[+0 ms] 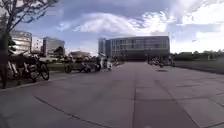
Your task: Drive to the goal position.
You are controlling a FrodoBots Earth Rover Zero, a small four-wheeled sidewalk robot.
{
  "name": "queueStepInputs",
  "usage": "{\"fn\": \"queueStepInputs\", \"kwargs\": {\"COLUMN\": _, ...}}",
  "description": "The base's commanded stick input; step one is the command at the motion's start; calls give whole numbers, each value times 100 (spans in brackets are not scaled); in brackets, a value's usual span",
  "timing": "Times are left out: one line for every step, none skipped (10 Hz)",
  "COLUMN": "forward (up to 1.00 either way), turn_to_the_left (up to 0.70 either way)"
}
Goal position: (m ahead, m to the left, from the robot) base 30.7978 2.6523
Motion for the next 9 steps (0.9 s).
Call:
{"fn": "queueStepInputs", "kwargs": {"forward": 45, "turn_to_the_left": -27}}
{"fn": "queueStepInputs", "kwargs": {"forward": 70, "turn_to_the_left": -14}}
{"fn": "queueStepInputs", "kwargs": {"forward": 70, "turn_to_the_left": -14}}
{"fn": "queueStepInputs", "kwargs": {"forward": 70, "turn_to_the_left": -14}}
{"fn": "queueStepInputs", "kwargs": {"forward": 70, "turn_to_the_left": -14}}
{"fn": "queueStepInputs", "kwargs": {"forward": 70, "turn_to_the_left": -14}}
{"fn": "queueStepInputs", "kwargs": {"forward": 70, "turn_to_the_left": -14}}
{"fn": "queueStepInputs", "kwargs": {"forward": 70, "turn_to_the_left": -14}}
{"fn": "queueStepInputs", "kwargs": {"forward": 70, "turn_to_the_left": -5}}
